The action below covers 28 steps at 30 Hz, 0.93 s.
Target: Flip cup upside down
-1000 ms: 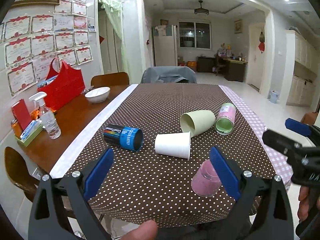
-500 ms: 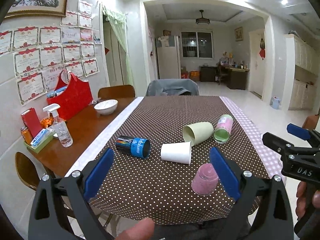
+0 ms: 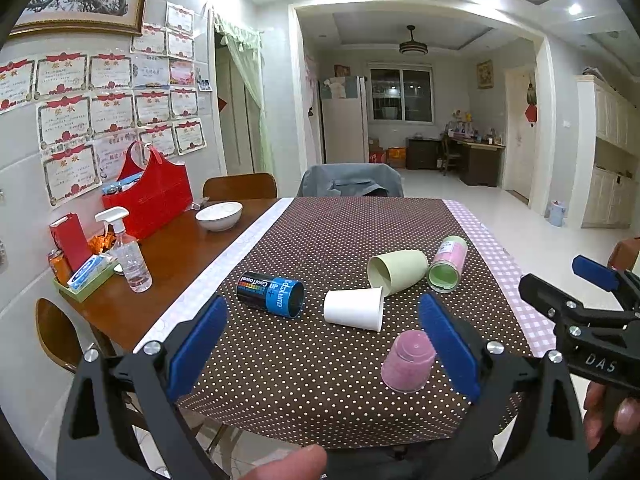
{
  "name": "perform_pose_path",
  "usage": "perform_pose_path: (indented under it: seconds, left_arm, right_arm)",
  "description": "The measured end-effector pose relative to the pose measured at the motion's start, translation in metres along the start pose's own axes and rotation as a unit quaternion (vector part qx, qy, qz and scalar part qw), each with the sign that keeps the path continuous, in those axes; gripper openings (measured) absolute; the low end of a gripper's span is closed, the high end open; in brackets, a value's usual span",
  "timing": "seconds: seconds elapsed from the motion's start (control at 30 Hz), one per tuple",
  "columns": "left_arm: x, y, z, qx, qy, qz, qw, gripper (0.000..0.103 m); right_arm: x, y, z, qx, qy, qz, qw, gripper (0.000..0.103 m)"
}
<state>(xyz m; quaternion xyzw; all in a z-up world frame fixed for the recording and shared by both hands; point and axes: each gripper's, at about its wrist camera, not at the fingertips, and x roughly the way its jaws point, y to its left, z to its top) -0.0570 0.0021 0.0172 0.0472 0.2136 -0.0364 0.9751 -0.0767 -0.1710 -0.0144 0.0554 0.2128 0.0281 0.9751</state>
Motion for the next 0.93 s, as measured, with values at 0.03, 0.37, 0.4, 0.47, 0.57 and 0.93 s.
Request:
perform_pose_path:
  seconds: [0.03,0.37,0.4,0.47,0.57,0.93]
  left_arm:
    - [-0.0002,0.001,-0.0005,-0.001,0.0,0.001,1.0,0.095]
    - [-0.0013,0.0014,-0.0002,-0.003,-0.002,0.0,1.0,0.095]
    - [-0.0016,0.0013,-0.0003,-0.003,-0.003,0.0,1.0,0.095]
    - [-0.0019,0.0014,-0.0004,-0.004,-0.005,-0.003,1.0,0.095]
    - [-0.0021,0.001,-0.0006,-0.004,-0.007,-0.005,1.0,0.095]
    - [0.0035,-0.0015,-0.0011,-0.003,0.011,-0.01,0.9999,0.095]
  right_arm:
    - [-0.0001,-0.0002,0.0002,0.0,0.0,0.001,1.0,0.097]
    - [-0.0004,0.0018,-0.0001,0.0,-0.001,0.004,1.0,0.097]
    - [-0.0007,0.0013,-0.0003,0.0,-0.001,0.004,1.0,0.097]
    - [-0.0006,0.0017,-0.0005,-0.001,-0.001,0.004,1.0,0.097]
    - [-0.0002,0.0011,-0.0007,0.0,0.002,0.006,1.0,0.097]
    - [-0.0006,0.0015,-0.0004,-0.002,0.003,0.008,1.0,0.097]
